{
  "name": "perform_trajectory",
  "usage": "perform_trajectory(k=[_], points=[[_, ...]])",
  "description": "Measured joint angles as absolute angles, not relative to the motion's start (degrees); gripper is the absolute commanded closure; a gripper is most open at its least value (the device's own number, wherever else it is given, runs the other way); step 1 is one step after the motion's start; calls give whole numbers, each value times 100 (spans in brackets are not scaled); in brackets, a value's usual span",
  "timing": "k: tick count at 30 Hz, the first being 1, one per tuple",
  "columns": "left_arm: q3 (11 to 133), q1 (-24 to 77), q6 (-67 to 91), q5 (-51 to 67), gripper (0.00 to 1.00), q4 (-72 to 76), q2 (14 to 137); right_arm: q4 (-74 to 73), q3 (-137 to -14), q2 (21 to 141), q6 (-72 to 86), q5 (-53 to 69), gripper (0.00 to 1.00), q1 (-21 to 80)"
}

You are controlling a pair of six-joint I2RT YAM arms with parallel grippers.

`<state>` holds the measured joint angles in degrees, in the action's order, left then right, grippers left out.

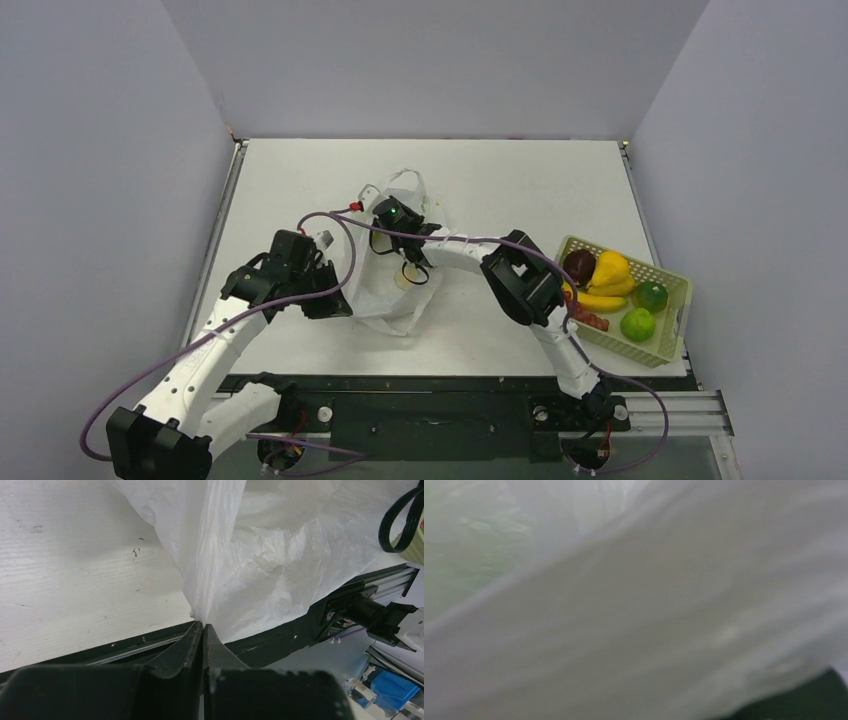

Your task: Take the fake fruits out of the plastic bag

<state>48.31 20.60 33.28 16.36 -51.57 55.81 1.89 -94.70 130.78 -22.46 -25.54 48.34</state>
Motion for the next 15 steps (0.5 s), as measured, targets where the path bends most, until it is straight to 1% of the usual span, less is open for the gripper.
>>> perform_trajectory(k=[1,3,4,8,10,15], points=[[4838,2073,3293,1662,100,-5199,5579,156,-9445,13085,-2255,-2552,90,4834],[4858,2084,3236,1691,100,-5271,5579,161,-9317,13058,-2231,-2469,98,4834],[4871,2086,3216,1699,100,-5297,5581,150,-9198,13006,-2211,-2399,100,4834],[4893,2091,3170,1695,100,-5339,5583,56,-8399,12477,-2071,-1994,100,4831],[4893,2091,3168,1691,100,-5336,5583,-8,-7935,12044,-1966,-1752,100,4836],[4893,2088,3175,1629,100,-5321,5564,-82,-6849,10648,-1466,-716,100,4836]])
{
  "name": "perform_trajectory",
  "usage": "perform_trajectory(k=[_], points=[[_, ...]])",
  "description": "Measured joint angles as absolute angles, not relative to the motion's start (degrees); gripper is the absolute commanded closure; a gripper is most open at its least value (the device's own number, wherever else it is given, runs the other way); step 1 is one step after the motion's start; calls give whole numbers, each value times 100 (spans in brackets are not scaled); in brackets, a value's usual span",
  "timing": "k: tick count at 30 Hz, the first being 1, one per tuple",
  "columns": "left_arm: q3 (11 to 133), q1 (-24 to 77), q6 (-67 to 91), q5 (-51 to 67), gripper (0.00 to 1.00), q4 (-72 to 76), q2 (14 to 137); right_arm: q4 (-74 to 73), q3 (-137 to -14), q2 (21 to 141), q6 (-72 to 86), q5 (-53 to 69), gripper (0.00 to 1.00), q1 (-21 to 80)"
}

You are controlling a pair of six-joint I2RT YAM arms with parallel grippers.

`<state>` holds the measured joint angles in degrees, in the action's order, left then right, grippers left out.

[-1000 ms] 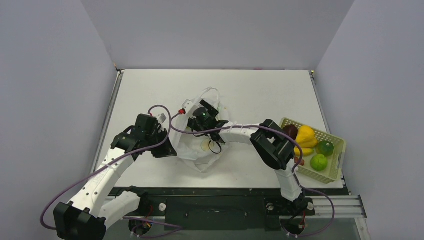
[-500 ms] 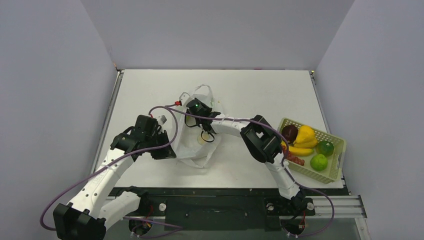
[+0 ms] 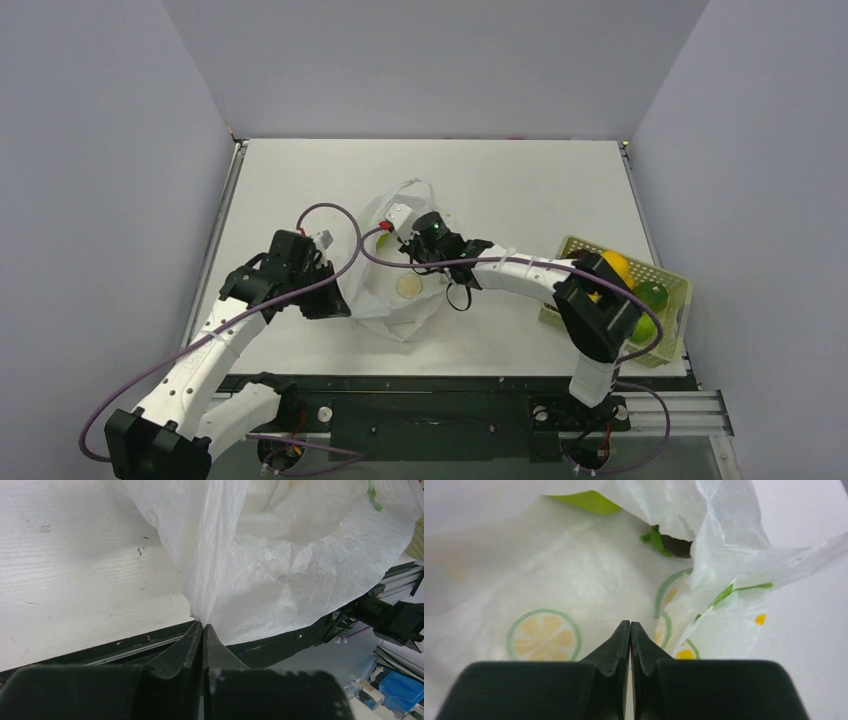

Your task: Take the fake fruits out of the plastic bag

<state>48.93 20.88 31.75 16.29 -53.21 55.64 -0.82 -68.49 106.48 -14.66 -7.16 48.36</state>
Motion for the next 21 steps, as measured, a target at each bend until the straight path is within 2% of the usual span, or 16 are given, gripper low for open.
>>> perform_trajectory(k=[3,6,10,13,15,17,21], points=[[4890,2088,3188,1516,97,-5310,5507,-23,-6331,9870,-1035,23,100,4836],[4888,2088,3190,1343,80,-5317,5441,71,-6025,9467,-517,788,98,4853],[4901,2082,3148,1125,64,-5345,5430,156,-5760,9408,-14,1347,96,5170],[5225,2078,3030,834,60,-5557,5583,213,-5496,9404,237,1632,93,5498],[5677,2078,2897,589,59,-5636,5749,248,-5293,9349,381,1791,88,5636],[6077,2067,2744,436,56,-5561,5883,250,-5098,9201,506,1850,77,5636],[6427,2062,2471,237,52,-4775,6182,464,-4753,8582,886,1743,62,5579]])
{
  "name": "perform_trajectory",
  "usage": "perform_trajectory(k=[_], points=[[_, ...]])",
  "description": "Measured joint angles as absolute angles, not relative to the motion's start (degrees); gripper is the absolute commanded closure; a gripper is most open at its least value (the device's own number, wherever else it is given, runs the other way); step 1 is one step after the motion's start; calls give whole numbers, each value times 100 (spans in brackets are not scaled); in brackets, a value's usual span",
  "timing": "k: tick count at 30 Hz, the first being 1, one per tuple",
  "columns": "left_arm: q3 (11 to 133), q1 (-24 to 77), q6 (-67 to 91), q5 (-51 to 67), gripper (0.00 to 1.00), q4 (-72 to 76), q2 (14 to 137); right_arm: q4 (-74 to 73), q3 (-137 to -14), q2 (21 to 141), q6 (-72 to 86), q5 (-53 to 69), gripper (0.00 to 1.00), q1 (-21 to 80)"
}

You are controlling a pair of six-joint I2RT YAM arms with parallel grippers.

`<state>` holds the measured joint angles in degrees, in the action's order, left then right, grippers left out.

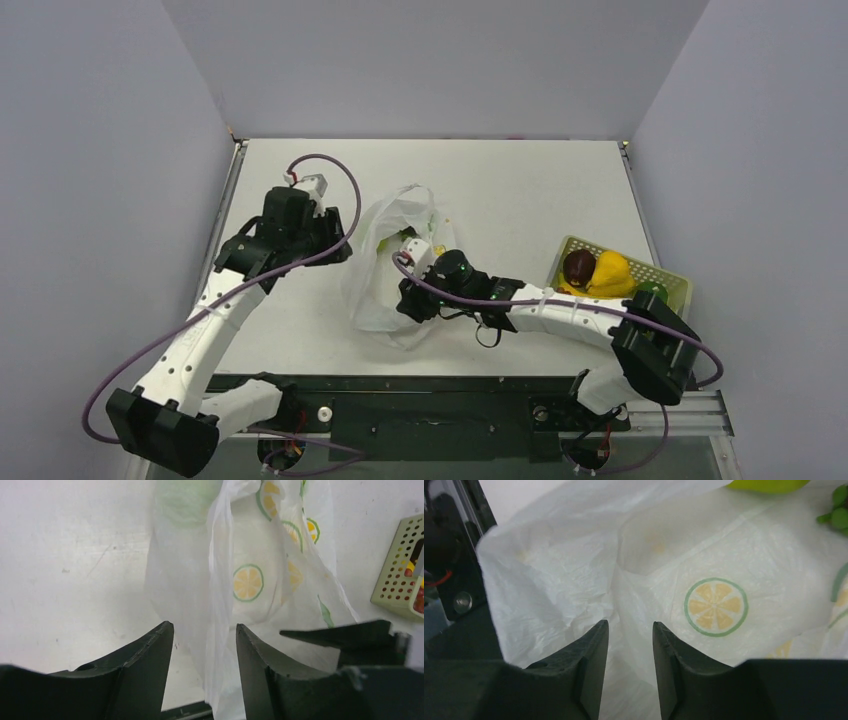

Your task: Take the fake fruits out of the plastic bag

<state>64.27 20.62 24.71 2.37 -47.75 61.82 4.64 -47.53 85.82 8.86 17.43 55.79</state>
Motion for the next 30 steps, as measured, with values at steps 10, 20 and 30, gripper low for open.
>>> perform_trajectory(k=[10,20,30], points=[[6807,2292,2018,-340,46,-3181,8493,672,-4654,7505,1621,58,50,5349],[7835,2615,1800,-384,97,-3116,9894,403,-4580,7166,1984,-469,50,4646],[7542,2792,2364,867,100,-3347,9091,495,-4495,7404,2027,-231,51,4578]])
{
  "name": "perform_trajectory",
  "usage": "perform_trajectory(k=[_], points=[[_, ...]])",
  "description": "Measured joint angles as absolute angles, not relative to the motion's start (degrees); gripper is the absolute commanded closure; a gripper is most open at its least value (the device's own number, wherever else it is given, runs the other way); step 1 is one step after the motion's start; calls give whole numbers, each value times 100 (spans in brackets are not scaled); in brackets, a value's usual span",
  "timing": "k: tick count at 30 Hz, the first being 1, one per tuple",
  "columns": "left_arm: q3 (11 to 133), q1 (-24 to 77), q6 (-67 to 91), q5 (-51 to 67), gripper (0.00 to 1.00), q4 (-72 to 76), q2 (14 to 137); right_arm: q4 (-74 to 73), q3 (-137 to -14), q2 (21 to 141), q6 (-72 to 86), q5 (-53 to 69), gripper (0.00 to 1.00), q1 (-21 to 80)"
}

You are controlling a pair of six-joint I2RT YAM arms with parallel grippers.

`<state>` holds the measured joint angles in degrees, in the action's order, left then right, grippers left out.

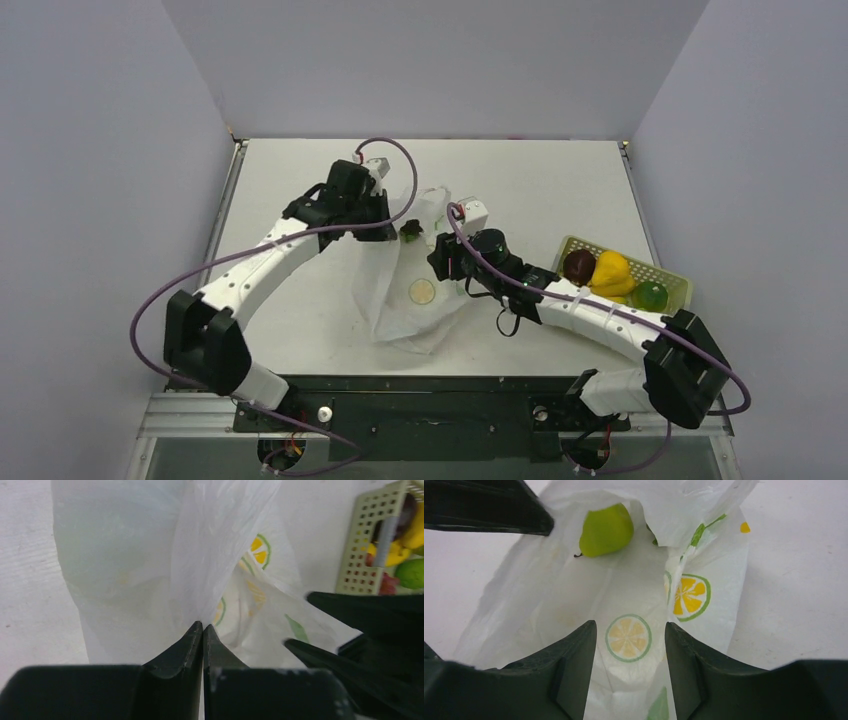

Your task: Take the fake fruits out of the plastic bag

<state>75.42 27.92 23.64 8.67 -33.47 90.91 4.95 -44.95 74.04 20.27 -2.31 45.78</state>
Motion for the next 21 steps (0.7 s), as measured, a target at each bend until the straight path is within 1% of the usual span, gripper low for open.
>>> perform_trajectory(k=[2,3,4,6,8,10,12,13,14,15,17,21], points=[[7363,2873,2589,1044,100,-3299,8484,639,-4495,7550,2099,-58,51,4578],[7295,2908,2692,1103,98,-3227,8176,729,-4495,7649,2158,40,51,4578],[7242,2926,2794,1138,86,-3157,7878,797,-4495,7767,2217,148,51,4578],[7172,2915,2902,1142,74,-3035,7474,1015,-4497,8077,2388,370,50,4580],[7142,2840,2995,1140,68,-2980,7266,1157,-4499,8337,2528,519,50,4584],[7102,2733,3048,1114,64,-2974,7247,1339,-4517,8696,2729,703,48,4593],[6989,2591,3041,1063,62,-3037,7288,1426,-4576,8978,2902,808,45,4622],[6923,2528,3033,1039,62,-3096,7299,1448,-4622,9129,2985,858,41,4648],[6871,2484,3020,1015,60,-3140,7297,1446,-4654,9205,3035,869,40,4668],[6801,2434,2989,978,59,-3201,7286,1435,-4698,9277,3081,864,28,4696],[6694,2392,2958,930,58,-3264,7238,1347,-4757,9319,3107,819,17,4744],[6355,2388,2971,882,58,-3413,6989,1061,-4748,9212,2853,635,14,4818]])
